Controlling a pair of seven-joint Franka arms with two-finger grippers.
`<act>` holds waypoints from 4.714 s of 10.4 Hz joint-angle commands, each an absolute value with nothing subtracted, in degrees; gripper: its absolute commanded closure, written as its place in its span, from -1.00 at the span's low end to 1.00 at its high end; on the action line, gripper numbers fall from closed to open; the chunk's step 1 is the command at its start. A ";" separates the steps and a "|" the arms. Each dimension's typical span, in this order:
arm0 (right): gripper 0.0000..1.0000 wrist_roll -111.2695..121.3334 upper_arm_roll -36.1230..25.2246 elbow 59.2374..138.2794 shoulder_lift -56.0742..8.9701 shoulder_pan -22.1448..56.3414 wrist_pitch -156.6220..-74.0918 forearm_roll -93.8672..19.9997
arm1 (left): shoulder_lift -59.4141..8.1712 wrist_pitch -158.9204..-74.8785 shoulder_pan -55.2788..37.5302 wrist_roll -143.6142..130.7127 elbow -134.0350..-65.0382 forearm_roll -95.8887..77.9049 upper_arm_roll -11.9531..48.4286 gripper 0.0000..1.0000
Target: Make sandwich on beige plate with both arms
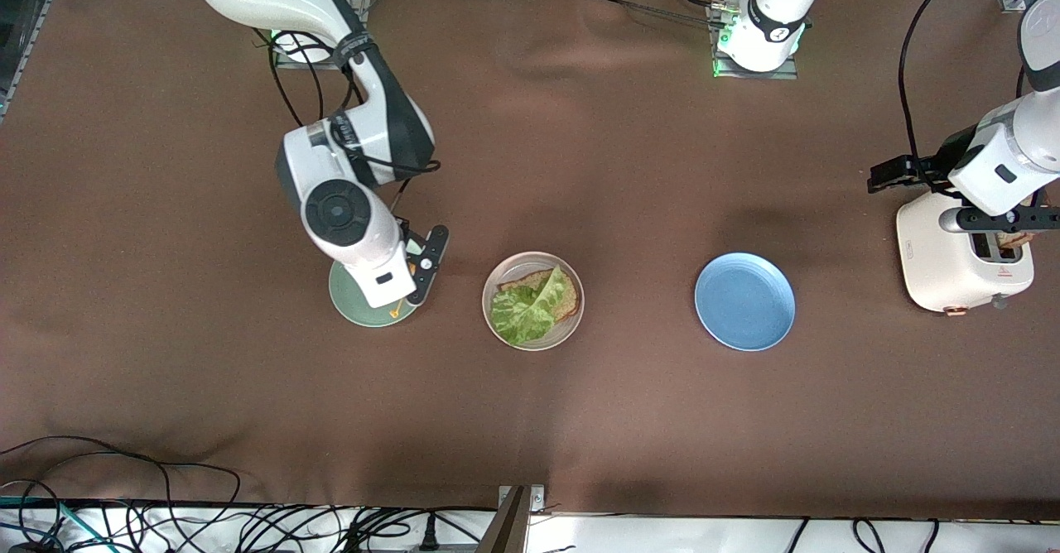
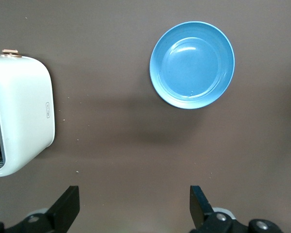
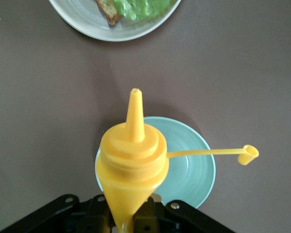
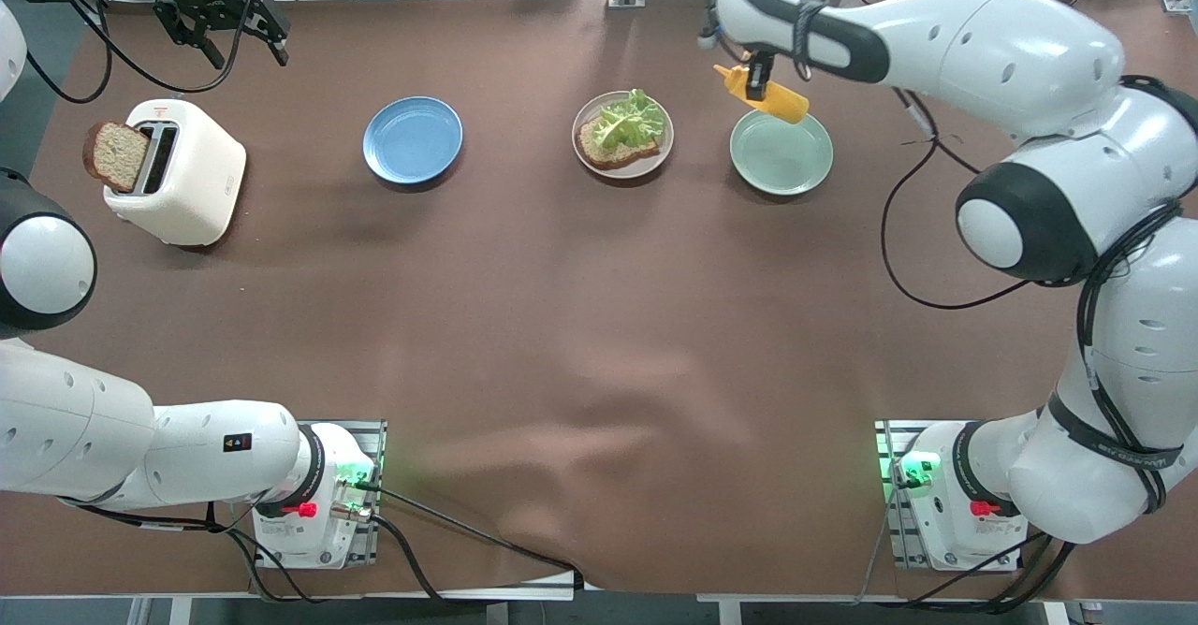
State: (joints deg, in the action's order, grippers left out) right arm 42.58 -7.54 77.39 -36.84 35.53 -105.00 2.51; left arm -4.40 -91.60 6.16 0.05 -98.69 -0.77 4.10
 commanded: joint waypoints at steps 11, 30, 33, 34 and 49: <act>1.00 37.44 -8.44 65.39 -52.47 55.99 -99.84 47.72 | -5.45 -91.41 7.73 1.41 -98.00 0.18 4.22 -1.00; 1.00 63.59 -6.86 87.17 -25.50 17.87 -99.58 -19.14 | -8.35 -90.78 27.05 21.33 -98.09 5.35 4.13 -1.00; 1.00 77.47 -5.90 89.03 -26.62 9.95 -96.15 -30.29 | -10.45 -94.91 31.37 27.76 -98.00 7.56 4.13 -1.00; 1.00 82.65 -5.63 89.21 -26.89 7.76 -95.98 -31.45 | -11.85 -97.27 32.51 29.60 -98.09 7.82 4.13 -1.00; 0.31 142.30 -5.54 88.77 -44.83 -6.06 -85.34 -45.00 | -20.04 -103.29 35.77 36.30 -95.55 6.94 4.48 1.00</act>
State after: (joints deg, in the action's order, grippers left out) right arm 141.70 -6.44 89.78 -44.81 -4.59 -86.88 -43.99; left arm -19.74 -105.63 35.72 34.87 -97.62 6.26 4.05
